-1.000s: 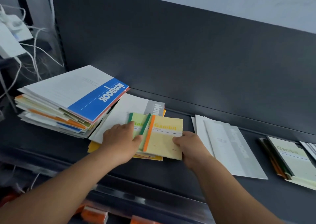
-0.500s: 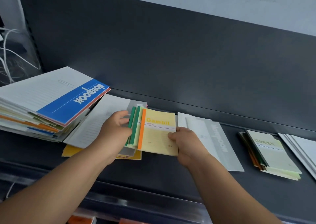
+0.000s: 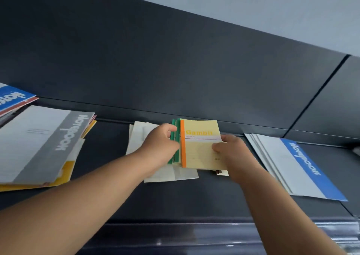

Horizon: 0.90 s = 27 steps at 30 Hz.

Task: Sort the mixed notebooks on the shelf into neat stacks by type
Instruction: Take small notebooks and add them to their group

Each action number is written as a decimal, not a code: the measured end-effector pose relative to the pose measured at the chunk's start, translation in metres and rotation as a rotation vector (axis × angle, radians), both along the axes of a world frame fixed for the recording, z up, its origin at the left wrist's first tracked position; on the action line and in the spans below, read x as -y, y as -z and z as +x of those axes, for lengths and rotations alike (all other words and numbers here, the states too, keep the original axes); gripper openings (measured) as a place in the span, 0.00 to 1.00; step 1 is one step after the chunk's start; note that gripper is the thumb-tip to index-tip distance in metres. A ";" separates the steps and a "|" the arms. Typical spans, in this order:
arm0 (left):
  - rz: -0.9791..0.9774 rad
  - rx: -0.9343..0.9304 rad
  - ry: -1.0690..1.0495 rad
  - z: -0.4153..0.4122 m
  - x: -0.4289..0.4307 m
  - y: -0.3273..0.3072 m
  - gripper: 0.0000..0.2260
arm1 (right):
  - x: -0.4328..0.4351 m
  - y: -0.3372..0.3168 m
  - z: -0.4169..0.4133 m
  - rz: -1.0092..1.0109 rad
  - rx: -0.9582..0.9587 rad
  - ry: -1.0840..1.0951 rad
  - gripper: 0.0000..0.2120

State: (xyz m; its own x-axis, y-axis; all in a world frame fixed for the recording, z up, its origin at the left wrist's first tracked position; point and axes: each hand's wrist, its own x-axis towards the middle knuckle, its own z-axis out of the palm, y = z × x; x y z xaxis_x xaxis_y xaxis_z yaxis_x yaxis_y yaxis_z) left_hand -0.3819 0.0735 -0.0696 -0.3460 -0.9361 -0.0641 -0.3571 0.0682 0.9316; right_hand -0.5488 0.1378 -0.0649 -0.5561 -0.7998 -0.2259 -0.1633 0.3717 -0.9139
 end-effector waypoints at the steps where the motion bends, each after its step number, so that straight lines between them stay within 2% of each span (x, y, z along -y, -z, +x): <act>1: -0.006 0.006 0.028 -0.018 -0.004 0.000 0.23 | -0.004 0.000 -0.016 0.007 -0.052 0.011 0.15; 4: -0.020 0.020 0.091 -0.066 -0.011 0.005 0.23 | -0.010 0.003 -0.059 0.019 -0.173 0.045 0.18; 10: 0.032 0.096 0.123 -0.122 -0.022 0.024 0.25 | -0.019 0.018 -0.105 0.102 -0.374 0.011 0.19; 13: -0.066 0.229 0.151 -0.131 -0.028 0.031 0.24 | -0.020 0.030 -0.115 0.164 -0.496 -0.031 0.26; 16: -0.182 0.323 0.172 -0.134 -0.028 0.033 0.21 | -0.021 0.037 -0.121 0.211 -0.564 -0.071 0.25; 19: -0.217 0.346 0.186 -0.133 -0.029 0.034 0.22 | -0.021 0.038 -0.123 0.236 -0.603 -0.098 0.24; 22: -0.246 0.356 0.187 -0.126 -0.027 0.036 0.26 | -0.019 0.034 -0.119 0.179 -0.690 -0.104 0.23; 27: -0.349 0.389 0.095 -0.091 -0.018 0.030 0.27 | -0.003 0.020 -0.079 -0.024 -0.803 -0.180 0.21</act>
